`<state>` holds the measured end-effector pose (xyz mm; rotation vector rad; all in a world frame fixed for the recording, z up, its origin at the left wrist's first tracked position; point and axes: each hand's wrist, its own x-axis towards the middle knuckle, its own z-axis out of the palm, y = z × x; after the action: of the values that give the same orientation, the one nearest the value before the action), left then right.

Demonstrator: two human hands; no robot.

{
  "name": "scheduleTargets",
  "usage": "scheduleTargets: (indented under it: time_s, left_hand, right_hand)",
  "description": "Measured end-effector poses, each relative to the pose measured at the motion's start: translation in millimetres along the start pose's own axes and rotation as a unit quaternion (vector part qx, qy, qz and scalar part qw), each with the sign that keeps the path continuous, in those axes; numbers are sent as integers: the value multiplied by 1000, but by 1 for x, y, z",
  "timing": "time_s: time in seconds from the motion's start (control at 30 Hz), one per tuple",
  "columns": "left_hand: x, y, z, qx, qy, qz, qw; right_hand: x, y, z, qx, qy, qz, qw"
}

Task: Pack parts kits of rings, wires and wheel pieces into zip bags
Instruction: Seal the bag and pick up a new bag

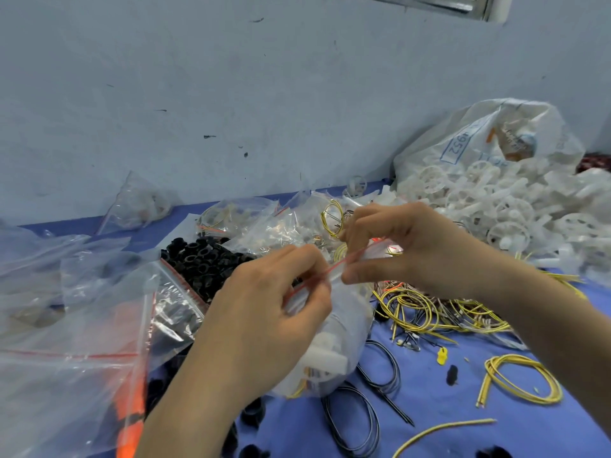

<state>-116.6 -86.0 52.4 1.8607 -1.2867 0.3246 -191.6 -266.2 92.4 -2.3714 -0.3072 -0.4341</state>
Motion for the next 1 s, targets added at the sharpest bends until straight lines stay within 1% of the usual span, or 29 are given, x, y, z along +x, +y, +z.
scheduleTargets:
  time_s: [0.13,0.17,0.27,0.33,0.47,0.63,0.73,0.83,1.0]
  left_hand:
    - [-1,0,2,6,-8,-1,1000]
    - [-1,0,2,3,-9,1,1000]
    - [-1,1,1,-5,-9,5,1000]
    - [-1,0,2,-3,-9,5,1000]
    - [-1,-1,4,-3,-13,1,1000]
    - [-2,-2,4,-24,-16,-8,1000]
    - [-2,-2,5,-29,-16,-4,999]
    - [-2,-4,4,-36,-13,-6,999]
    - [-3,-7,3,-36,-17,-8,999]
  right_hand:
    - [-3,3,5,-30,11,-12,999]
    - [-3,3,4,-18,15,-7,1000]
    - [-4,7,-3,88,50,17,995]
    - [-6,13,-7,127,75,28,989]
    - [-10,18,-1,121,85,40,988]
    - [-15,28,-3,127,109,25,986]
    - [-24,35,1,184,115,-3,976]
    - [-33,40,10,267,119,-16,956]
    - [-35,37,21,272,150,6,950]
